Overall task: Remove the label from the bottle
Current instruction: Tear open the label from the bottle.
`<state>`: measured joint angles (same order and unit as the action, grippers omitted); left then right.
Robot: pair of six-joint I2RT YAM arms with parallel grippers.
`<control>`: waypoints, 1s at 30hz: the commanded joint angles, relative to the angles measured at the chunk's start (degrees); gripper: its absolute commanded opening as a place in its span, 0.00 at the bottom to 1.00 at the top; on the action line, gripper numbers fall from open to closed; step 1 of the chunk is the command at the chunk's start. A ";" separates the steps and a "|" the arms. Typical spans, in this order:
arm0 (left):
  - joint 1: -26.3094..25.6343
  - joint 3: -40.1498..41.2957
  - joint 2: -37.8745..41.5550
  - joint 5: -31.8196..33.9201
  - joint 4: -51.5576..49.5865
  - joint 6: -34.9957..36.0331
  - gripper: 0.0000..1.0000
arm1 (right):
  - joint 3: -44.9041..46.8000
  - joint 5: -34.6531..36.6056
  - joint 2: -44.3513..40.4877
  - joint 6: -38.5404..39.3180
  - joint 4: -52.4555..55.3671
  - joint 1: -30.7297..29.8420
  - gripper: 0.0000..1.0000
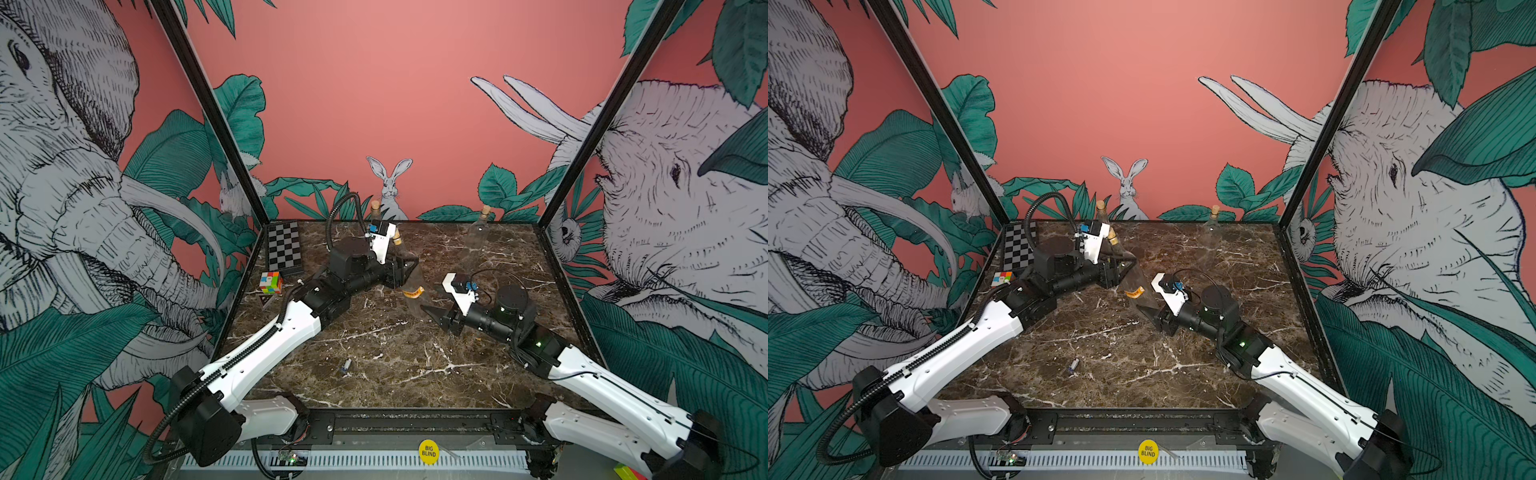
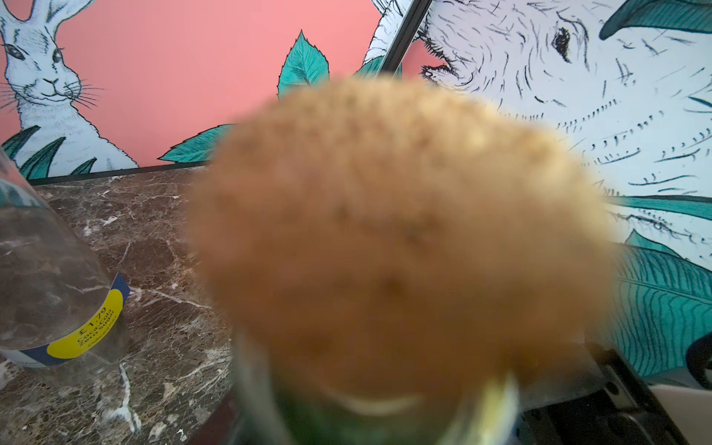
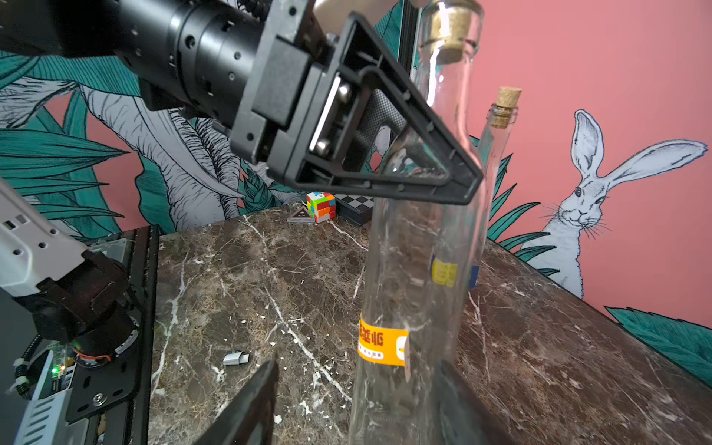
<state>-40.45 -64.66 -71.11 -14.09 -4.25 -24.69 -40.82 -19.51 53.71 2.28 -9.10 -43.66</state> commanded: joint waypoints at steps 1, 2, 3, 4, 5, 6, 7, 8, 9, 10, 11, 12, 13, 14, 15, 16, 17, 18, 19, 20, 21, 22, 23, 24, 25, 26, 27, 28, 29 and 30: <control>-0.07 0.23 3.08 -1.12 5.92 -1.31 0.00 | -2.30 1.27 1.71 2.35 -1.78 -0.80 0.52; -0.07 0.16 2.96 -1.20 5.99 -1.28 0.00 | -2.70 1.45 2.44 2.37 -1.75 -0.97 0.49; -0.07 0.15 2.92 -1.21 6.16 -1.40 0.00 | -3.09 1.55 3.06 2.45 -1.71 -0.99 0.48; -0.07 0.25 3.08 -1.21 6.26 -1.39 0.00 | -3.29 1.75 3.53 2.54 -1.90 -1.19 0.48; -0.07 0.26 3.08 -1.16 6.35 -1.37 0.00 | -3.35 2.07 3.99 2.62 -2.20 -1.25 0.47; -0.07 0.25 3.08 -1.12 6.36 -1.37 0.00 | -3.39 2.59 4.32 2.64 -2.43 -1.34 0.47; -0.07 0.33 3.08 -1.20 6.36 -1.42 0.00 | -3.33 3.00 4.53 2.63 -2.64 -1.47 0.47; -0.07 0.33 3.08 -1.21 6.45 -1.54 0.00 | -3.24 3.48 4.71 2.72 -2.96 -1.45 0.47; -0.07 0.41 3.17 -1.28 6.53 -1.65 0.00 | -3.07 4.23 4.86 2.73 -3.19 -1.56 0.46; -0.07 0.55 3.13 -1.29 6.67 -1.75 0.00 | -3.04 4.84 4.95 2.71 -3.23 -1.56 0.46; -0.07 0.57 3.17 -1.31 6.71 -1.85 0.00 | -3.04 5.21 5.08 2.79 -3.37 -1.57 0.45; -0.07 0.59 3.16 -1.38 6.75 -1.85 0.00 | -3.04 5.75 5.17 2.77 -3.38 -1.56 0.45; -0.07 0.59 3.21 -1.38 6.80 -1.83 0.00 | -3.12 6.07 5.23 2.74 -3.38 -1.52 0.44; -0.07 0.59 3.17 -1.38 6.80 -1.85 0.00 | -3.06 6.28 5.43 2.77 -3.38 -1.59 0.44; -0.07 0.70 3.17 -1.38 6.84 -1.77 0.00 | -3.21 6.54 5.52 2.74 -3.42 -1.52 0.44; -0.07 0.68 3.17 -1.38 6.89 -1.90 0.00 | -3.22 6.67 5.68 2.74 -3.48 -1.52 0.44; -0.07 0.68 3.17 -1.46 6.96 -1.94 0.00 | -3.29 6.89 5.86 2.72 -3.43 -1.56 0.43; -0.07 0.68 3.13 -1.39 6.98 -1.98 0.00 | -3.31 6.94 6.03 2.73 -3.43 -1.52 0.43; -0.07 0.72 3.15 -1.38 7.05 -1.99 0.00 | -3.30 6.95 6.20 2.60 -3.48 -1.52 0.41; -0.07 0.77 3.16 -1.47 7.15 -2.09 0.00 | -3.37 7.02 6.41 2.55 -3.47 -1.57 0.40; -0.07 0.73 3.13 -1.41 7.15 -2.12 0.00 | -3.38 6.99 6.53 2.46 -3.55 -1.55 0.40; -0.07 0.68 3.17 -1.34 7.19 -2.08 0.00 | -3.38 7.07 6.66 2.37 -3.67 -1.56 0.39; -0.07 0.68 3.15 -1.29 7.22 -2.16 0.00 | -3.39 7.03 6.84 2.22 -3.68 -1.60 0.37; -0.07 0.68 3.09 -1.29 7.32 -2.08 0.00 | -3.39 7.05 6.97 2.12 -3.73 -1.59 0.35; -0.07 0.68 3.08 -1.30 7.33 -2.14 0.00 | -3.39 7.03 7.07 1.98 -3.86 -1.59 0.32; -0.07 0.68 3.08 -1.29 7.41 -2.20 0.00 | -3.49 7.10 7.26 1.85 -3.83 -1.58 0.31; -0.07 0.68 2.97 -1.34 7.52 -2.20 0.00 | -3.51 7.21 7.33 1.72 -3.90 -1.54 0.31; -0.07 0.68 2.99 -1.38 7.59 -2.15 0.00 | -3.50 7.34 7.45 1.59 -4.04 -1.60 0.30; -0.07 0.68 3.00 -1.38 7.66 -2.14 0.00 | -3.52 7.53 7.58 1.43 -4.08 -1.56 0.30; -0.15 0.62 2.87 -1.47 7.68 -2.20 0.00 | -3.57 7.78 7.63 1.32 -4.09 -1.58 0.29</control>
<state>-40.42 -63.77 -71.09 -14.33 -2.22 -25.93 -43.03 -12.51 60.84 4.45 -10.11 -44.91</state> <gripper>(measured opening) 0.577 0.293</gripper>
